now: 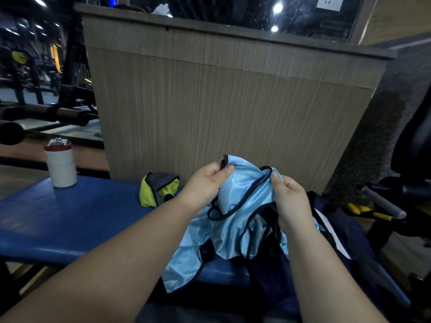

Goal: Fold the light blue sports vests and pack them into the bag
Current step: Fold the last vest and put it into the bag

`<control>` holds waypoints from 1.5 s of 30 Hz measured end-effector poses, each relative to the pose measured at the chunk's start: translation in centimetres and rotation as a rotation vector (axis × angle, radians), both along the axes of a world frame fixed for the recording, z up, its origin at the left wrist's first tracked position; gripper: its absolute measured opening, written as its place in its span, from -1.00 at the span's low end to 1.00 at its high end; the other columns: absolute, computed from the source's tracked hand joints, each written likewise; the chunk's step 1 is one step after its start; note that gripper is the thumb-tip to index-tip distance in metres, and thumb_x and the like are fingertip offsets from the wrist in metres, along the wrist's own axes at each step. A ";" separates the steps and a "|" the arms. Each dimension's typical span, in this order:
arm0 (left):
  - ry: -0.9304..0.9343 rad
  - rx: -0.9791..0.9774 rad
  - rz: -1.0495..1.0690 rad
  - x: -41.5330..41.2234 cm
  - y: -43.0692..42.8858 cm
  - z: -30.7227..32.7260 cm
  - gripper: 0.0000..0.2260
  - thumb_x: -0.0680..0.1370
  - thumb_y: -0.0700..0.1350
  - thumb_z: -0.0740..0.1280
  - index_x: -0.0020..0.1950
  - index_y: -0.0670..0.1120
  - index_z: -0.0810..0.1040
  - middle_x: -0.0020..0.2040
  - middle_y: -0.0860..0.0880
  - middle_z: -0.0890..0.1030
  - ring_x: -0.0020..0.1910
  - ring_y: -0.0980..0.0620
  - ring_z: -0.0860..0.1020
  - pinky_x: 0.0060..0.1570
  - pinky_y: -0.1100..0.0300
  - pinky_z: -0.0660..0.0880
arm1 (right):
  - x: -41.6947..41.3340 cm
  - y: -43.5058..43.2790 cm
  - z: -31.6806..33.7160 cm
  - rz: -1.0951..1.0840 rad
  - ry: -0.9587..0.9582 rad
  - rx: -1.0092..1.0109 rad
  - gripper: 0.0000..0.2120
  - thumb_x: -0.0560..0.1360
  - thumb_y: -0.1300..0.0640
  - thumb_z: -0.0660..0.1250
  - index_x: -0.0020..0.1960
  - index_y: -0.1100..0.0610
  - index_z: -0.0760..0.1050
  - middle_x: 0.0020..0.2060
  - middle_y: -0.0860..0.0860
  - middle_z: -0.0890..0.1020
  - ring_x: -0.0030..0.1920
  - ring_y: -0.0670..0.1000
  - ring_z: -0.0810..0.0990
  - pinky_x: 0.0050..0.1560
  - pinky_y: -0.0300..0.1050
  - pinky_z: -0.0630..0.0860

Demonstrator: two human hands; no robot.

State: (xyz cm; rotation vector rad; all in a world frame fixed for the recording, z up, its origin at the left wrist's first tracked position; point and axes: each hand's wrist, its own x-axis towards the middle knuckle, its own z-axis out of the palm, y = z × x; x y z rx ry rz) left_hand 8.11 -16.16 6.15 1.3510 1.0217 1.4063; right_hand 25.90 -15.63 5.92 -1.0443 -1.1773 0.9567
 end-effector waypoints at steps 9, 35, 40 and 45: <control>0.287 -0.040 -0.172 -1.6 -0.4 1.9 -0.49 0.40 -0.28 0.51 0.28 0.03 0.49 0.13 0.02 0.63 0.11 0.08 0.61 0.16 0.19 0.52 | -1.1 -0.3 2.0 0.152 0.237 0.042 -0.91 0.60 0.19 0.29 -0.07 0.12 0.53 -0.35 -0.01 0.61 -0.39 -0.07 0.52 -0.49 -0.27 0.44; -0.148 -0.240 -0.027 -4.4 -2.3 4.6 -0.69 0.44 -0.34 0.20 0.14 -0.19 0.54 -0.05 -0.17 0.60 -0.16 -0.08 0.59 -0.16 0.12 0.57 | -2.4 -0.7 0.5 0.222 -0.048 0.065 -0.90 0.45 0.10 0.49 -0.21 0.02 0.60 -0.17 0.09 0.69 -0.14 0.13 0.66 0.08 0.23 0.60; 0.041 -0.093 0.265 -5.6 -1.3 4.6 -0.89 0.46 -0.29 0.37 -0.08 -0.12 0.52 -0.18 -0.14 0.59 -0.18 -0.08 0.56 -0.14 0.06 0.48 | -2.3 -1.1 1.0 0.239 0.109 0.079 -0.81 0.51 0.14 0.41 -0.28 0.04 0.58 -0.29 0.03 0.65 -0.24 0.02 0.61 -0.05 0.03 0.53; 0.576 0.085 0.592 -5.7 -1.5 5.4 -0.84 0.47 -0.11 0.42 -0.18 -0.02 0.44 -0.24 0.02 0.56 -0.29 0.03 0.51 -0.31 0.14 0.43 | -2.2 -1.6 2.0 0.367 0.183 0.040 -0.68 0.48 -0.07 0.32 -0.10 0.20 0.62 -0.06 0.18 0.71 0.00 0.13 0.68 0.11 0.05 0.57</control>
